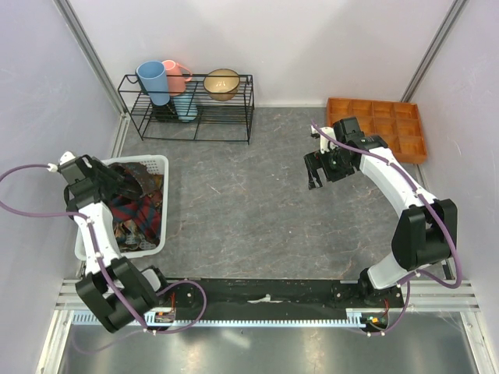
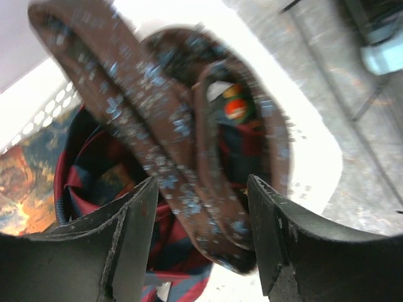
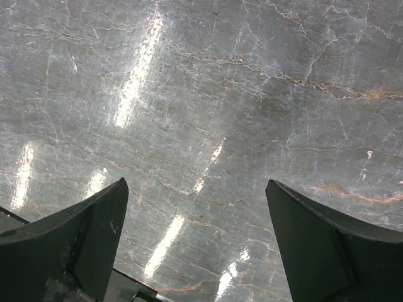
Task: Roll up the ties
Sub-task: Pick up the tie from the bin, then place the tie at the center of the board.
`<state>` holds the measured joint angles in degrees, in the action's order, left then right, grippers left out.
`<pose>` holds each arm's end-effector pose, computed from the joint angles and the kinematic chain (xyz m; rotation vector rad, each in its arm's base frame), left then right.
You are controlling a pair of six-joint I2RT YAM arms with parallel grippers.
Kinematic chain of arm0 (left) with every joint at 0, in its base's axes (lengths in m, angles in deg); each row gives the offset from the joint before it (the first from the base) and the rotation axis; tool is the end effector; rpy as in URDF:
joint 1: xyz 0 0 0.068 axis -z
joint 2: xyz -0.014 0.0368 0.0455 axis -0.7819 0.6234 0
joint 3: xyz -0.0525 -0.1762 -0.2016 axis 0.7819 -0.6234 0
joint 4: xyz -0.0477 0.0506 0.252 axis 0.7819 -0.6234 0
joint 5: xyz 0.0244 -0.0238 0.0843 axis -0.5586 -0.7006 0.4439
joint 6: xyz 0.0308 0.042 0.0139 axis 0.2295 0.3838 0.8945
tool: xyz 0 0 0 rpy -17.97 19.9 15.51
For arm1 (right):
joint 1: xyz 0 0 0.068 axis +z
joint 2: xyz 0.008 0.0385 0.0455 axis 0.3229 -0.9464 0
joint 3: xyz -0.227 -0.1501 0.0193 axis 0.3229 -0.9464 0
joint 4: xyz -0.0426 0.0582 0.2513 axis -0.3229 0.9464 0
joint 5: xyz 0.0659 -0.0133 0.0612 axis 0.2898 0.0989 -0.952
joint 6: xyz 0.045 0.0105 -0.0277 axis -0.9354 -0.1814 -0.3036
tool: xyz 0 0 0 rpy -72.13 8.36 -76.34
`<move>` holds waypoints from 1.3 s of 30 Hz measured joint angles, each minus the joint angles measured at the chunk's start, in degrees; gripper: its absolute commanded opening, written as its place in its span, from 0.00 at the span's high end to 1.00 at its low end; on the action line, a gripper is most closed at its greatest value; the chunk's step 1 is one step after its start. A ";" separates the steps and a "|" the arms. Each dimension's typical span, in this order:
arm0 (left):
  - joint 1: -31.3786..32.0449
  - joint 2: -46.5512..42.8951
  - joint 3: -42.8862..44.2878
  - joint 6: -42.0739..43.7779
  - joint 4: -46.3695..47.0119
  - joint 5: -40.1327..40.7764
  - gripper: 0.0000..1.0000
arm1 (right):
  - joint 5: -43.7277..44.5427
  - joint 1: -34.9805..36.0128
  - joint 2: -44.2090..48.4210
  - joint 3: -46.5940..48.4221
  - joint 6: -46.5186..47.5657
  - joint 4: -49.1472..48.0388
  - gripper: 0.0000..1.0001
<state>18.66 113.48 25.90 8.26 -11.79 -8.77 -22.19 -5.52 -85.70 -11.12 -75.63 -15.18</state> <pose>0.2071 0.1294 0.2871 -1.0175 1.9409 -0.0286 0.3088 0.0825 0.2718 -0.5732 2.6126 0.3734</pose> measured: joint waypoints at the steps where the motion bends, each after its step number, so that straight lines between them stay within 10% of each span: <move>1: -0.04 0.92 -0.02 -0.24 -0.42 0.35 0.35 | 0.00 0.00 0.00 0.00 0.00 0.02 0.02; 24: -1.25 8.39 -1.77 -2.25 5.62 -0.98 0.37 | 0.00 0.00 -0.11 0.02 0.37 0.63 0.02; 39: -1.27 9.81 -1.75 -2.84 9.51 -2.82 0.98 | 0.04 0.00 -0.11 0.02 0.39 0.66 0.02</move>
<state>17.39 123.30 24.15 5.41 -2.28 -11.59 -22.14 -5.52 -85.81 -11.10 -75.24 -14.53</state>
